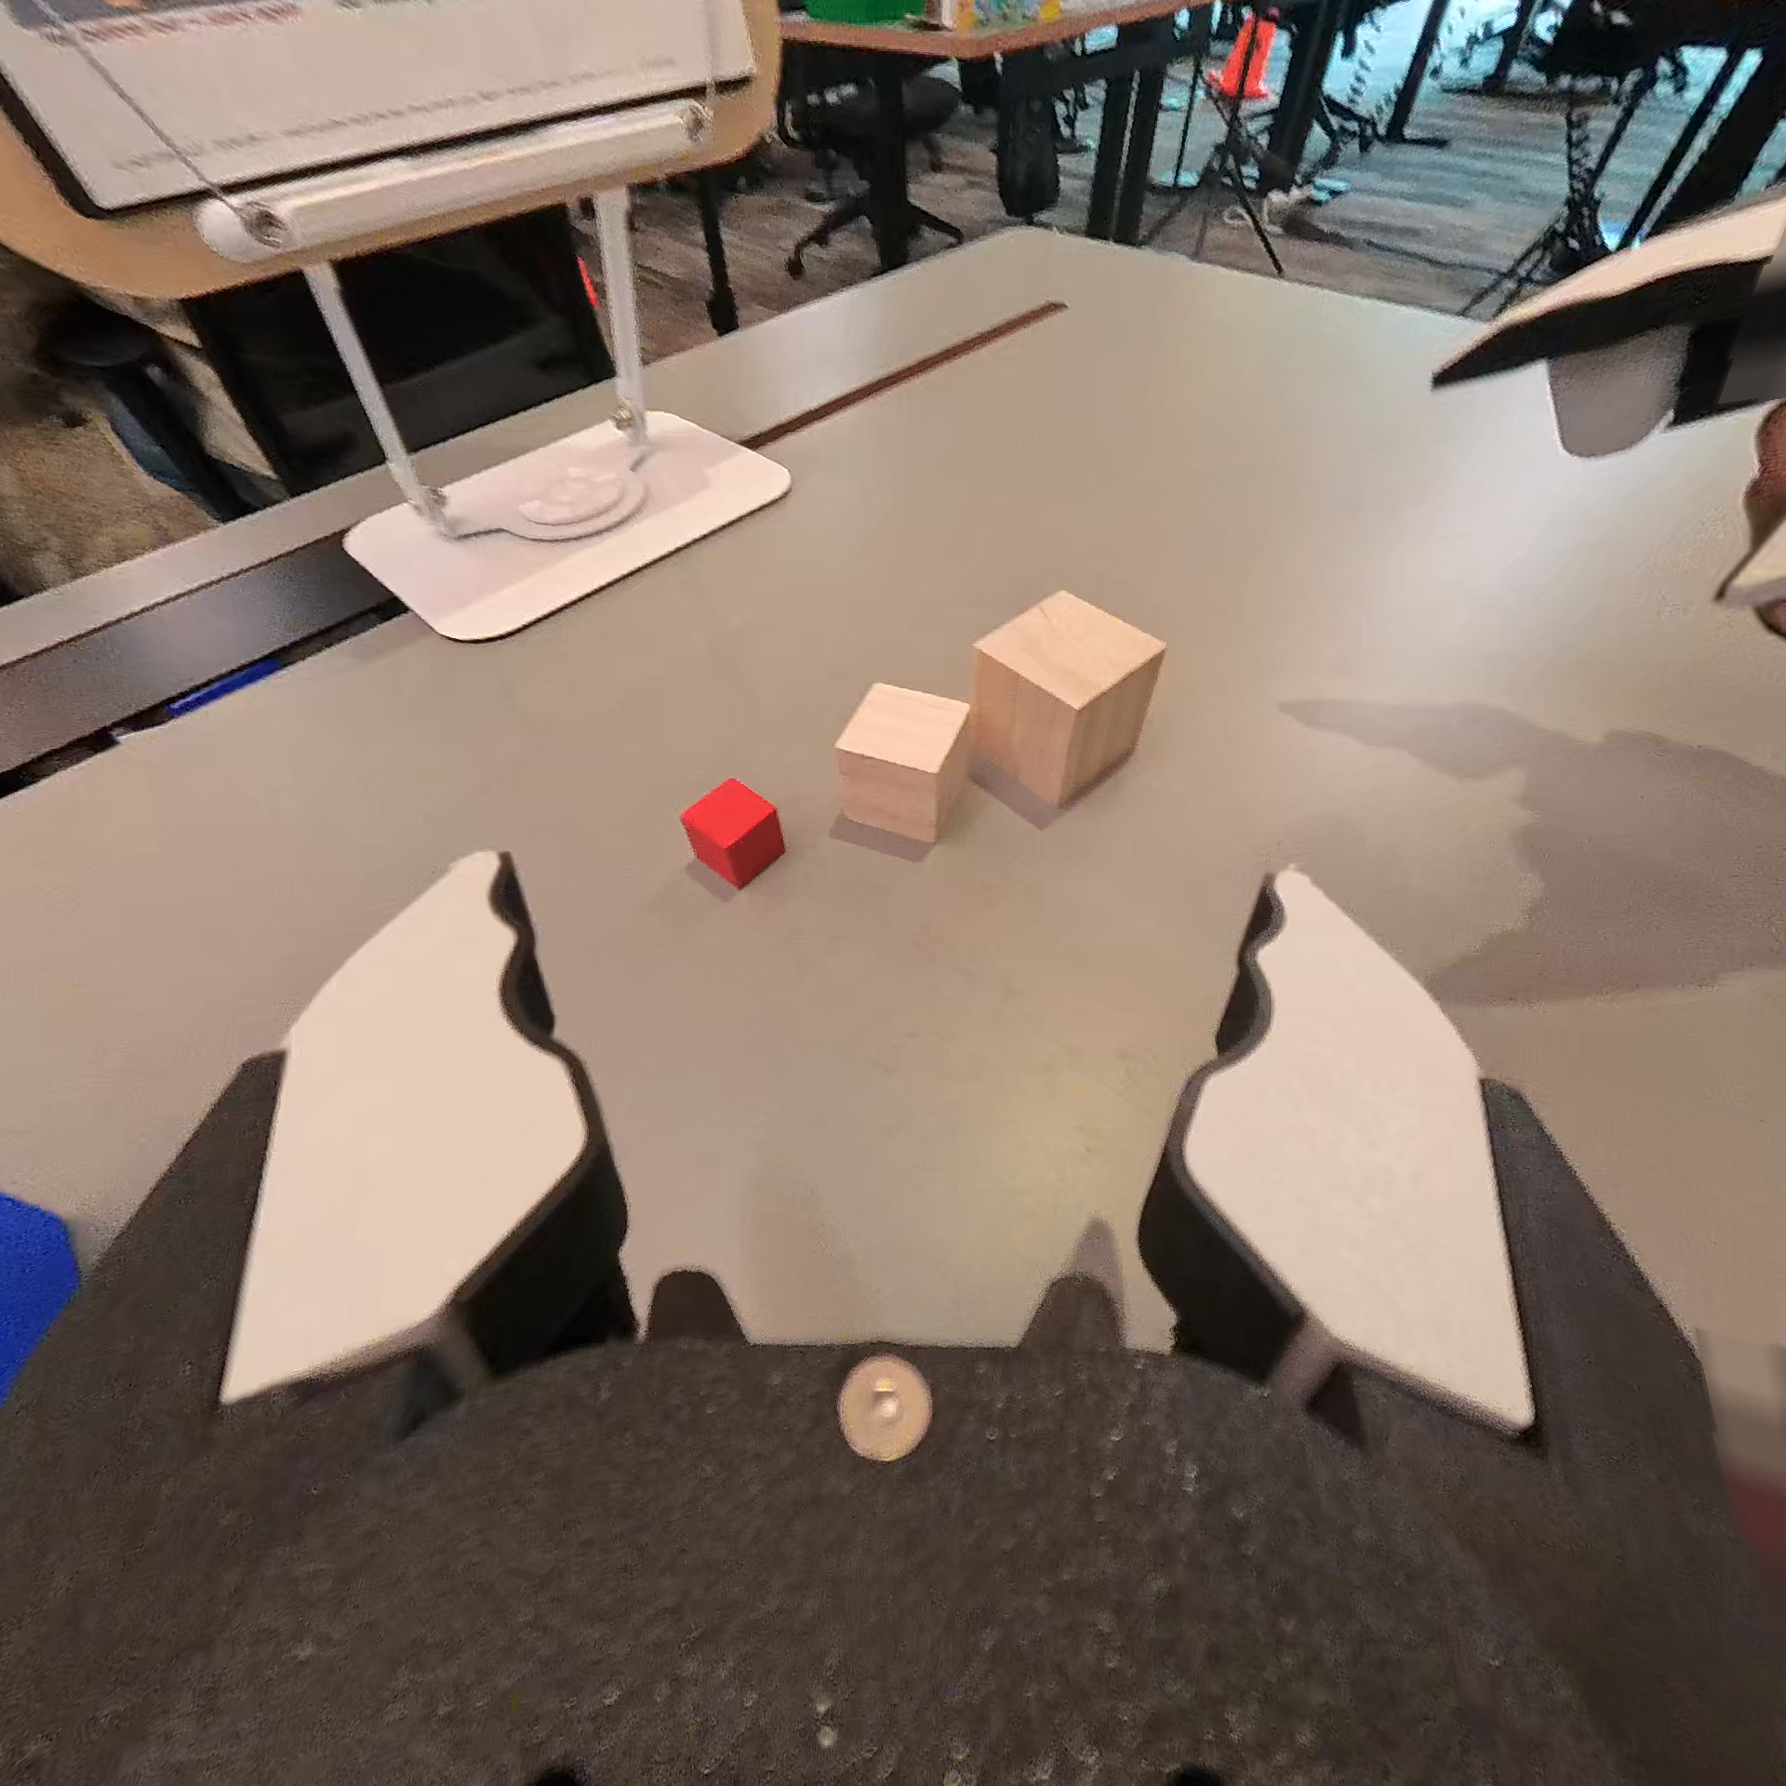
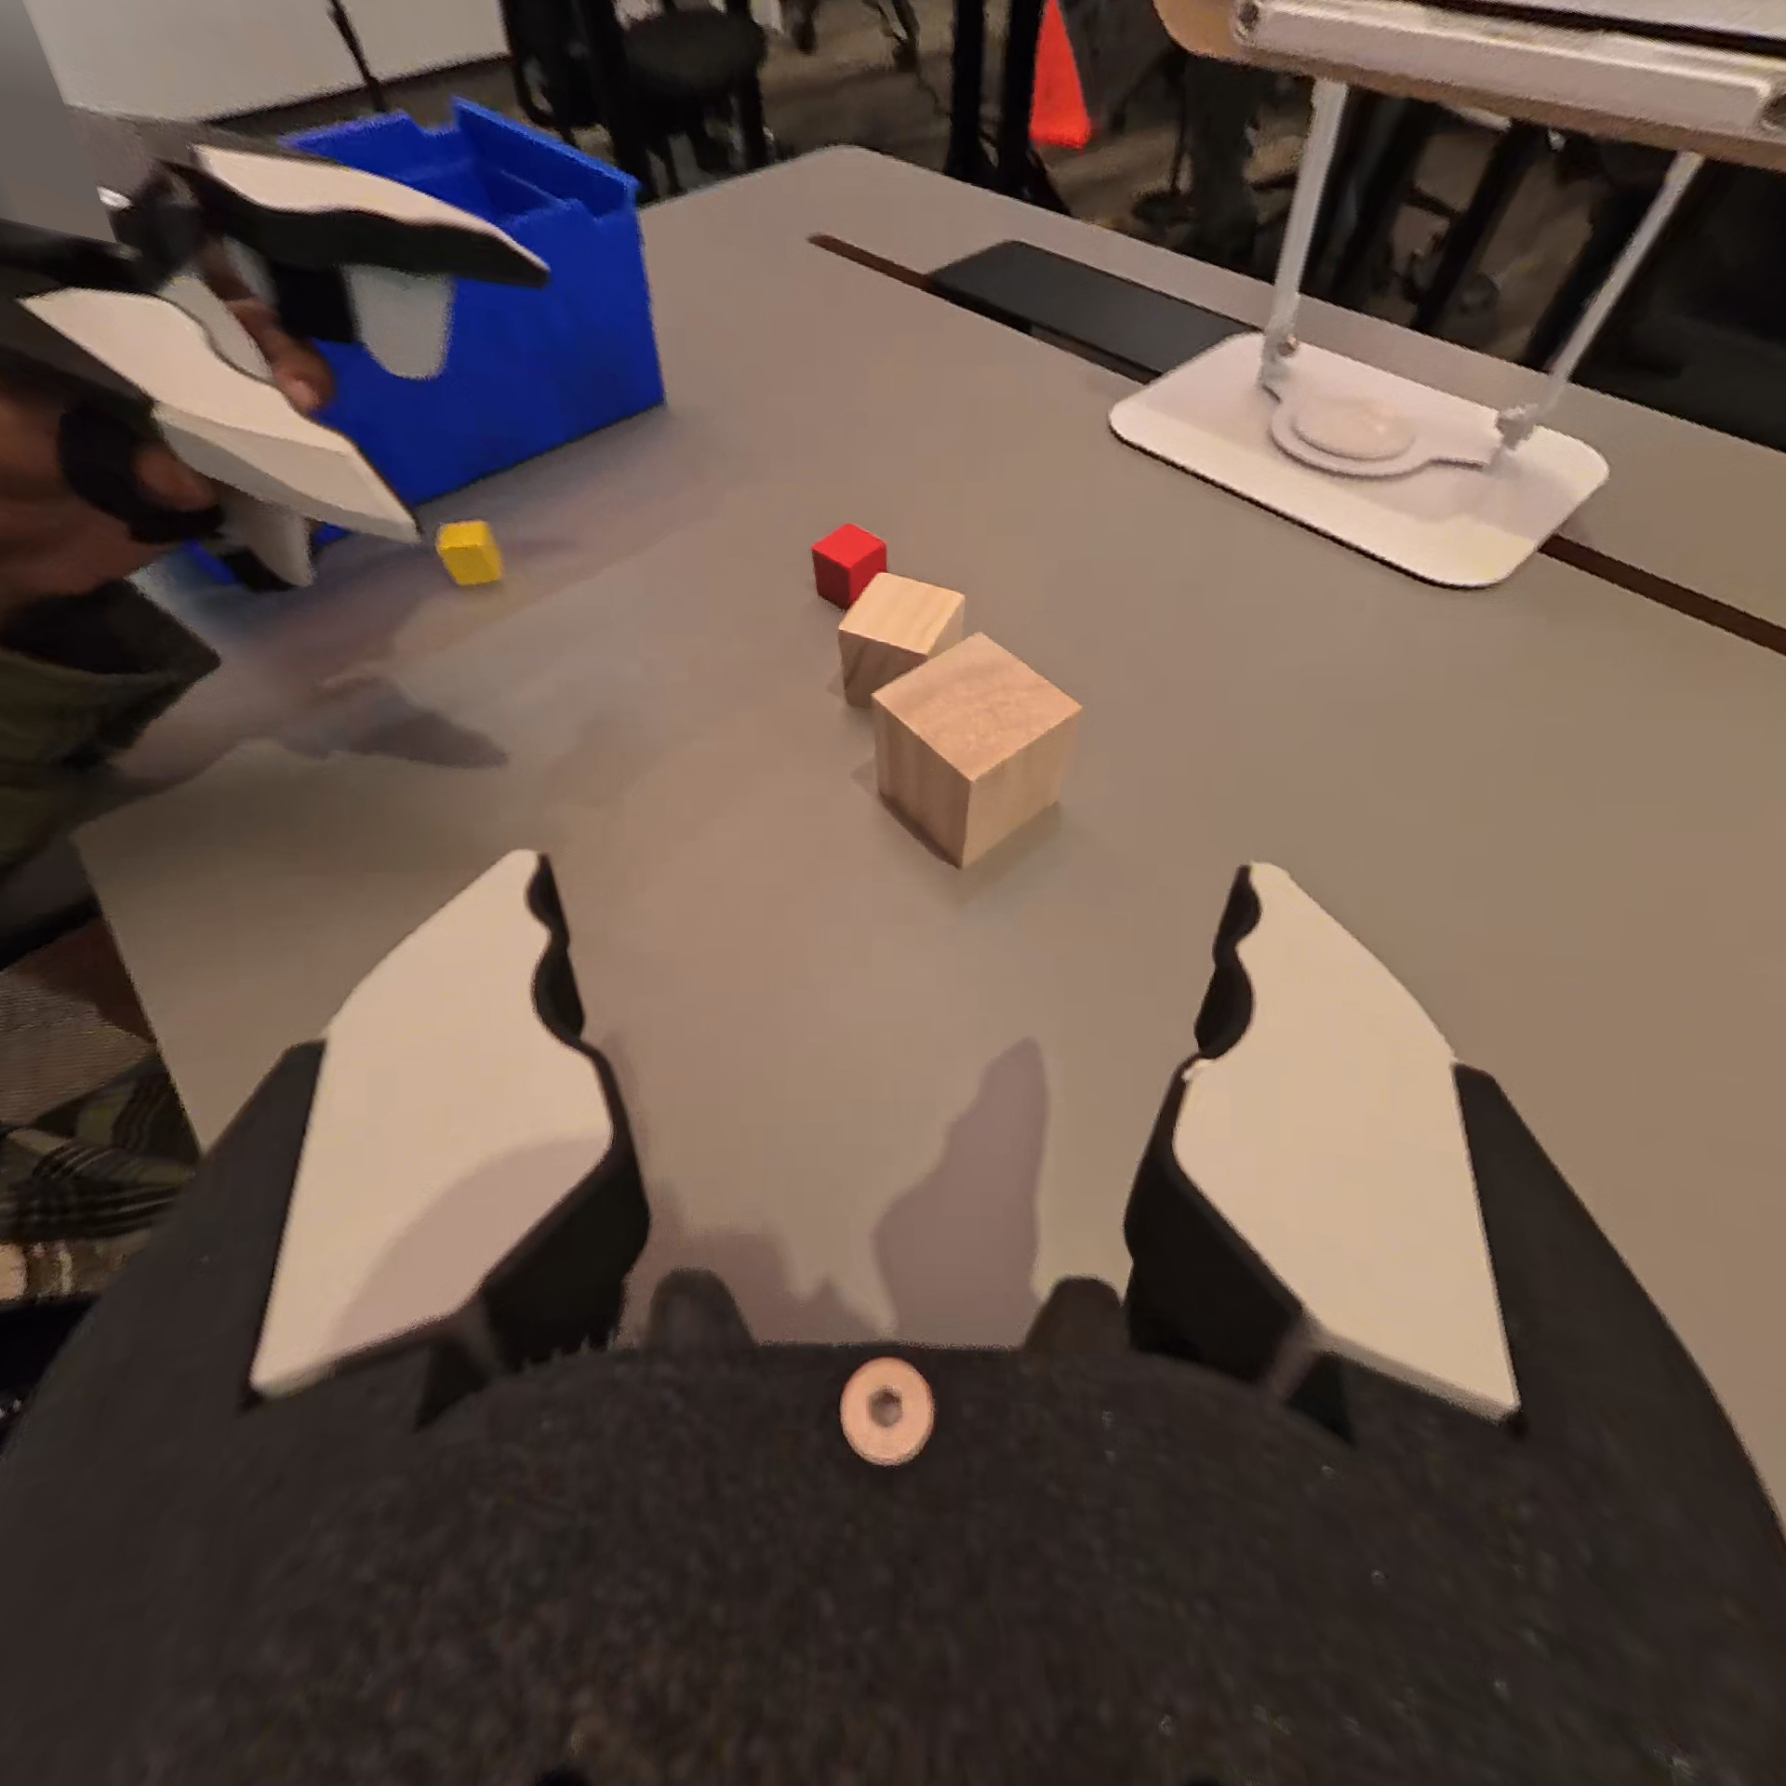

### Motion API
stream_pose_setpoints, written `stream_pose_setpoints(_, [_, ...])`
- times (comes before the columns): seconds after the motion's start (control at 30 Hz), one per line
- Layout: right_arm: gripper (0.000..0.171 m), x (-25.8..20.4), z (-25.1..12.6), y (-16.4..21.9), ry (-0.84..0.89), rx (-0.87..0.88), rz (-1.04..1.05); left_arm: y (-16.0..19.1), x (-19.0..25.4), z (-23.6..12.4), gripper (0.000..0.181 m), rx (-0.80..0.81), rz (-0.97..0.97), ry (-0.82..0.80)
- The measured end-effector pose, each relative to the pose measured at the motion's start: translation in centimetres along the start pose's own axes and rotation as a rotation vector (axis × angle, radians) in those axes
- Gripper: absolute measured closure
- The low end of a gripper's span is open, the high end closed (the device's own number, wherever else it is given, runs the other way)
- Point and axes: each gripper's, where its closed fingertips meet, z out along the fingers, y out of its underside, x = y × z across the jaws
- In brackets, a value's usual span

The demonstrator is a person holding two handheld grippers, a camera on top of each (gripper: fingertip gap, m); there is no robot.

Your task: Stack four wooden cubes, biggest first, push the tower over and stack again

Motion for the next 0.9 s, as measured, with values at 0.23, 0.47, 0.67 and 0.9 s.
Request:
stream_pose_setpoints(0.23, [0.037, 0.0, -1.1, 0.0, -0.113, 0.065, -0.127, 0.4, 0.9, 1.1, 0.055, -0.076, 0.003, 0.015])
stream_pose_setpoints(0.47, [0.040, 1.2, -2.0, -0.7, -0.140, 0.084, -0.118, -1.5, 0.8, 1.8, 0.057, -0.078, -0.032, 0.005])
stream_pose_setpoints(0.67, [0.042, 1.1, -3.4, -1.5, -0.156, 0.120, -0.126, -0.8, 0.8, 2.5, 0.056, -0.201, 0.044, -0.032])
stream_pose_setpoints(0.9, [0.043, 1.2, -4.5, -1.4, -0.168, 0.131, -0.103, -0.5, 1.5, 4.4, 0.056, -0.363, 0.182, 0.012])
